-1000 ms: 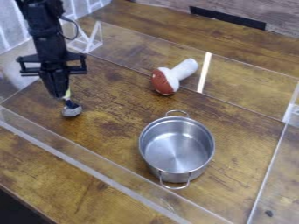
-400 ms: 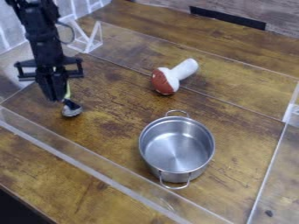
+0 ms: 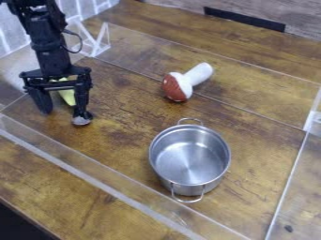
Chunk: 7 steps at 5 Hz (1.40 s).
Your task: Move the green spoon to the right
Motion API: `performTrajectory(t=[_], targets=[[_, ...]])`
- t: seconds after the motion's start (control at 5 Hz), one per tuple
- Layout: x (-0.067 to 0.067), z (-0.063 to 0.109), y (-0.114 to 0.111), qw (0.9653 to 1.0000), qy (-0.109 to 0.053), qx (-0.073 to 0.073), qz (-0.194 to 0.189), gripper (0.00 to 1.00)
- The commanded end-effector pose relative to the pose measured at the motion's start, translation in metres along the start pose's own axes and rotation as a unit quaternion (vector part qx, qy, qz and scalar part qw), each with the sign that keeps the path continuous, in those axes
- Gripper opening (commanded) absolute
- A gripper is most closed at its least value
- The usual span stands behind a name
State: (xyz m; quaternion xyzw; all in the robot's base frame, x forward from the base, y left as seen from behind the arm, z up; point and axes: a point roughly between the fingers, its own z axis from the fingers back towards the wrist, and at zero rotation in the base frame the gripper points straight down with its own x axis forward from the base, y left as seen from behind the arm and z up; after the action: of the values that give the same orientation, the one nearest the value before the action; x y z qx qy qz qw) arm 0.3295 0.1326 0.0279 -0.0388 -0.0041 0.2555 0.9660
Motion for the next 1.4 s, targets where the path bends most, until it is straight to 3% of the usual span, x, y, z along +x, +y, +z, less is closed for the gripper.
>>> performTrajectory(t=[0.0, 0.2, 1.2], targets=[[0.013, 0.016, -0.005, 0.9997, -0.025, -0.006, -0.007, 1.00], [0.015, 0.015, -0.006, 0.9997, -0.021, -0.008, -0.006, 0.00], [0.024, 0.015, -0.011, 0.9993, -0.002, -0.022, -0.030, 0.00]])
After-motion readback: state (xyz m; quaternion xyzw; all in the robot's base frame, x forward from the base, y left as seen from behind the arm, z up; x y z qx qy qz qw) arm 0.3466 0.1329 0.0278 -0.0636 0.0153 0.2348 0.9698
